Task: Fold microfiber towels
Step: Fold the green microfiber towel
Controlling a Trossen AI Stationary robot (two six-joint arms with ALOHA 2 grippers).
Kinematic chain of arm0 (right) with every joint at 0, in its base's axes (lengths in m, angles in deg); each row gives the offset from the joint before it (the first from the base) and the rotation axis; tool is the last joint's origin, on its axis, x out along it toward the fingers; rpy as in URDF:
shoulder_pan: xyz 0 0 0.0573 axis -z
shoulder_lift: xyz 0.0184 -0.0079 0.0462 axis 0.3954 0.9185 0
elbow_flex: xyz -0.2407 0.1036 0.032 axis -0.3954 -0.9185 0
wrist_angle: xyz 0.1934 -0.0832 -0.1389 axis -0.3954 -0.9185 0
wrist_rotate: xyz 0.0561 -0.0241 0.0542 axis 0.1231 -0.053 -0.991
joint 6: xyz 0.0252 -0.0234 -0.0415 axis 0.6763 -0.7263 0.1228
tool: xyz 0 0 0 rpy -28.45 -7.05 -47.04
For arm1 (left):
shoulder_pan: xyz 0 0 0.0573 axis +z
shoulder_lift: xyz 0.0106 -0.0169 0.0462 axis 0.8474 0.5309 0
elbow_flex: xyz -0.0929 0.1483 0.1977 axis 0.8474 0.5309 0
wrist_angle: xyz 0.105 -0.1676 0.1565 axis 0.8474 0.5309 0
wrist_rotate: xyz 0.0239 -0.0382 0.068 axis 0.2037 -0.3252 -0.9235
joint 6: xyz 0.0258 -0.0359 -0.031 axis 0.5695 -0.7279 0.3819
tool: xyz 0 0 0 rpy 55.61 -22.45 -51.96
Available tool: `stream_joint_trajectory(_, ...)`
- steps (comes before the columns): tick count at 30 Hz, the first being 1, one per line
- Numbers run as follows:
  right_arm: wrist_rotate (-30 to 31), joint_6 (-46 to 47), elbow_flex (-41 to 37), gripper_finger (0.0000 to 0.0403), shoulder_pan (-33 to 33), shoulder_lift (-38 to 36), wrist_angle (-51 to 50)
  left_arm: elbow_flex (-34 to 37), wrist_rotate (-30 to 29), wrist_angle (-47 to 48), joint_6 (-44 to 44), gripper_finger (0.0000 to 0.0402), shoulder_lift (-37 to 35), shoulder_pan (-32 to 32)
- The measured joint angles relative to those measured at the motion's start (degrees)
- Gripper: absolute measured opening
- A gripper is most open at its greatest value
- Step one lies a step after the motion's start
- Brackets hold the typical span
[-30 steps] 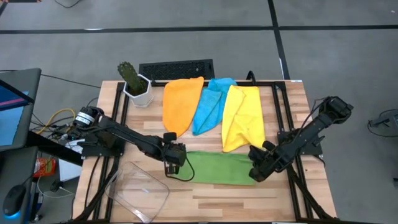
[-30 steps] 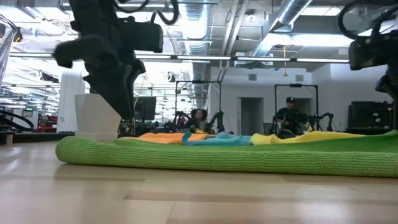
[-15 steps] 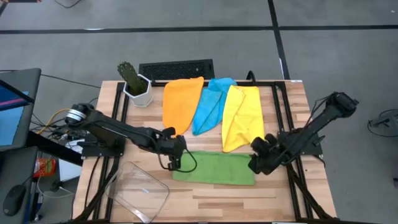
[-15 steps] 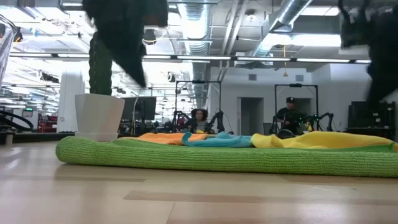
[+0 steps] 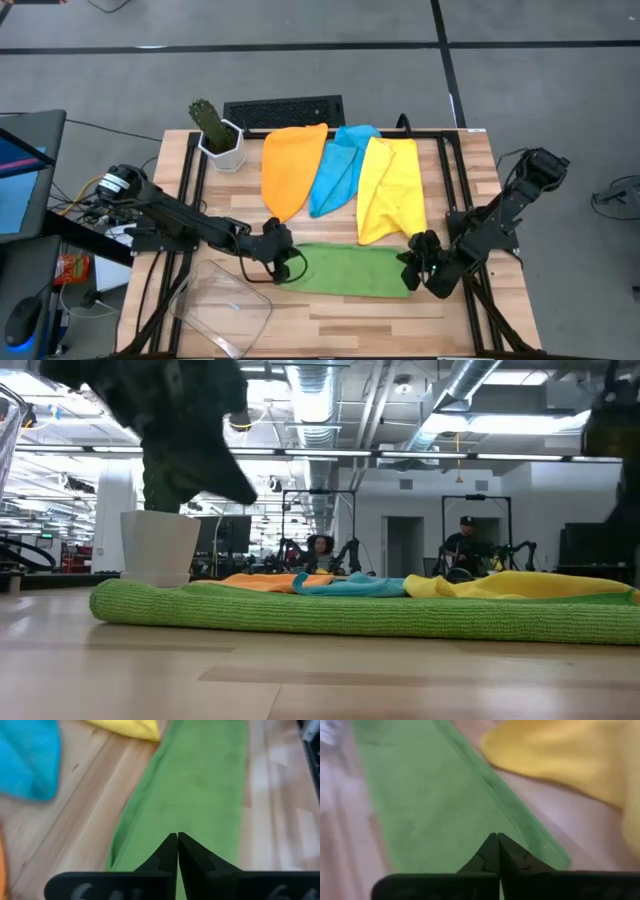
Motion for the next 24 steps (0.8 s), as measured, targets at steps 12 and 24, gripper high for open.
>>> stream_joint_trajectory(12, -5.3, 5.5, -1.0, 0.0016, 0.8, 7.7, 0.3, 7.1, 0.9, -1.6, -4.4, 0.0000, 0.0, -0.1)
stream_joint_trajectory(24, -6.4, 7.2, -1.0, 0.0031, 0.9, 6.0, -2.5, 11.5, -4.2, -4.2, -6.5, 0.0000, 0.0, 0.1)
